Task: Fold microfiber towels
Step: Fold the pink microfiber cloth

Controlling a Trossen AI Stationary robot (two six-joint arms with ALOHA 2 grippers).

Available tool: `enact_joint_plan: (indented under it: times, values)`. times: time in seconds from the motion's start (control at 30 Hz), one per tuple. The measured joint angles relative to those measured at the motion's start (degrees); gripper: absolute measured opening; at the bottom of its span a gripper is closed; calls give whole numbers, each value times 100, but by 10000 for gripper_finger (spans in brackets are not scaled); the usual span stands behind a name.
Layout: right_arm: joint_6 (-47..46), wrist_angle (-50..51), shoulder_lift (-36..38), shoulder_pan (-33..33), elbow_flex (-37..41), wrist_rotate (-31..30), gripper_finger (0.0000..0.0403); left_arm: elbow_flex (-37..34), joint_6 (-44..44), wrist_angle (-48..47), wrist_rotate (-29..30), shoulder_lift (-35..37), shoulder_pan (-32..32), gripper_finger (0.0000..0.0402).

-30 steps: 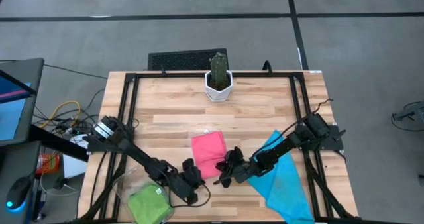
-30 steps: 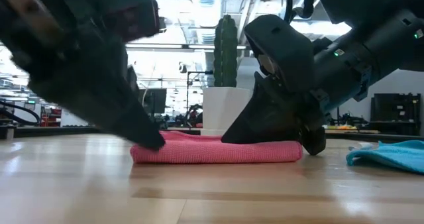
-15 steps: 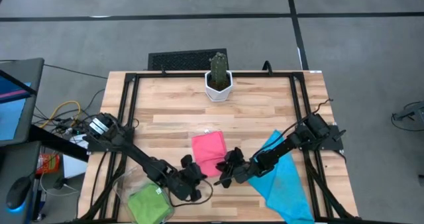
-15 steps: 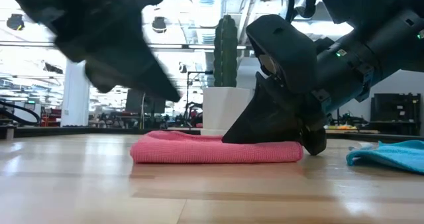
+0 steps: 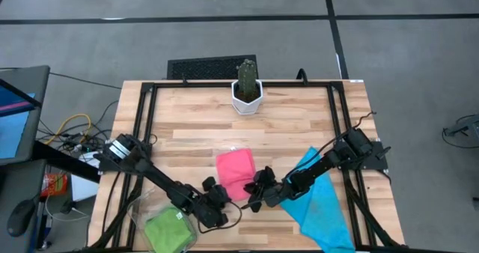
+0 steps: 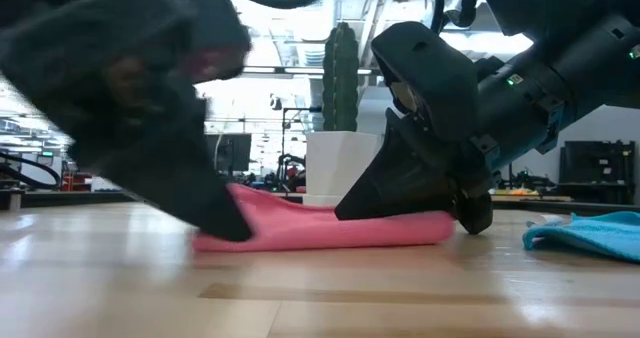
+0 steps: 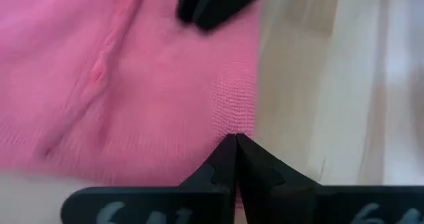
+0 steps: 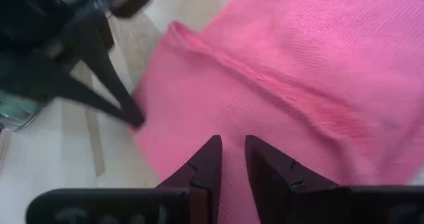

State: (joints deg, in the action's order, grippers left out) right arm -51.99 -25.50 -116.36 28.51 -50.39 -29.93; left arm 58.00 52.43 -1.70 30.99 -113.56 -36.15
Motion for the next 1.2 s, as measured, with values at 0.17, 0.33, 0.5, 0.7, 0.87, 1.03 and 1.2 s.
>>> enact_joint_plan:
  times: [0.17,0.33,0.5,0.7,0.87,1.03,1.2]
  values:
    - [-4,78,2,0,-6,6,92,-51,20,-1029,-81,621,-34,0]
    - [-2,121,2,0,-7,15,92,-43,-228,-1091,806,1327,-75,0]
    - [-7,107,2,0,-2,20,92,-310,-50,-630,1432,1210,-57,0]
    - [5,76,7,0,0,113,92,-497,286,89,1303,636,185,0]
    - [5,72,7,0,0,128,92,-502,496,-18,1254,427,354,0]
    - [2,107,7,0,0,138,92,-564,1280,-562,1079,396,410,0]
    - [-6,143,7,0,0,152,92,-728,1706,-623,1119,465,381,0]
